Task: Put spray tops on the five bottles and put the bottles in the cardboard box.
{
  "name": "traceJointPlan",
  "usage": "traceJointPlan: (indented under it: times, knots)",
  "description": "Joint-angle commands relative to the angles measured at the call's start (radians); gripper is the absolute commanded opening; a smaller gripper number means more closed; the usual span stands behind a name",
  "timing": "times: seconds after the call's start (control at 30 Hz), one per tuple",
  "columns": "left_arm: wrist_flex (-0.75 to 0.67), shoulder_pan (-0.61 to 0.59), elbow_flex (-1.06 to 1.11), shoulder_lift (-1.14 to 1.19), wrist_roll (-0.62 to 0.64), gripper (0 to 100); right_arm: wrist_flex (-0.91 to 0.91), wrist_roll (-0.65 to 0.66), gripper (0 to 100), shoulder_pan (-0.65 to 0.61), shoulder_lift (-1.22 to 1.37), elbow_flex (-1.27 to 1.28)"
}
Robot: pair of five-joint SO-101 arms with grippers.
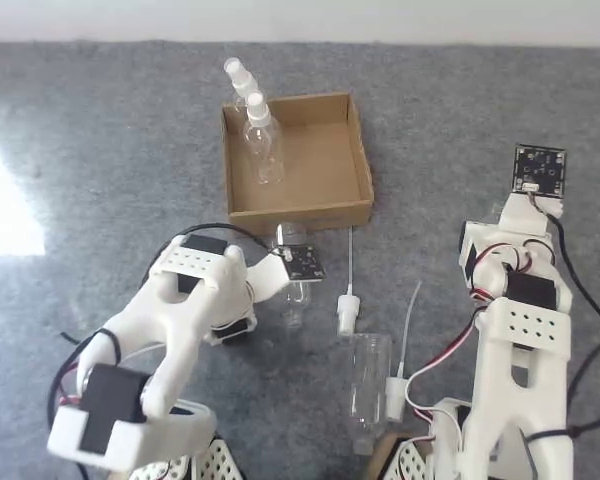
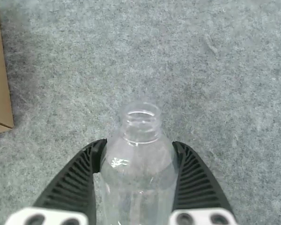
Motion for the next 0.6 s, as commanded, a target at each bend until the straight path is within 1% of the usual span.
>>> traceJointPlan:
  times: [0.0,0.13,0.33,0.57]
  knots:
    - [-0.043,-0.029,0.042,-0.117,0.011,1,-0.024,0.026,3.6,-0.038,-0.031,-0.014]
    - [-0.083,-0.029,0.120,-0.222,0.015,1,-0.019,0.026,3.5,-0.059,-0.031,-0.014]
    - [-0.158,-0.029,0.211,-0.354,0.135,1,-0.015,0.026,3.4,-0.093,-0.031,-0.011]
    - [-0.158,-0.029,0.219,-0.387,0.141,1,-0.024,0.025,3.4,-0.105,-0.031,0.009]
